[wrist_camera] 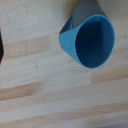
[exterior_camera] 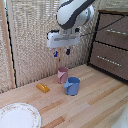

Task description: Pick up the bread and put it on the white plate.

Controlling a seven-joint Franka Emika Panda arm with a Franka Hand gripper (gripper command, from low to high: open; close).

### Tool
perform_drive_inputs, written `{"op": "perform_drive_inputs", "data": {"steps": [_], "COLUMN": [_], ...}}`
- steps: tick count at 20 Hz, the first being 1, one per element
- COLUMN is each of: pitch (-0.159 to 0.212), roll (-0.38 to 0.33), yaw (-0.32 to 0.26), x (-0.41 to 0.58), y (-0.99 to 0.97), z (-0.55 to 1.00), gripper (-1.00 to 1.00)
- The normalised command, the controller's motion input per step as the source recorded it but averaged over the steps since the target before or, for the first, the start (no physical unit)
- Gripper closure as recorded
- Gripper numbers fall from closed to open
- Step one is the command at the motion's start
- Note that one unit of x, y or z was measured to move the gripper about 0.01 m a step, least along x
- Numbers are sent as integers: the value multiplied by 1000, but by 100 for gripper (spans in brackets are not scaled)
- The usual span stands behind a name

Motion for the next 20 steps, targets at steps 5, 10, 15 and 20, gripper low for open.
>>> {"op": "perform_drive_inputs", "data": {"steps": [5,10,15,20], "pitch": [27,37,38,28], "roll": [-95,-113,-104,-85], "yaw": [81,99,130,143], "x": [191,322,439,525], "y": [530,609,491,362], "z": [-147,-193,-245,-297], "gripper": [-100,-100,-100,-100]}}
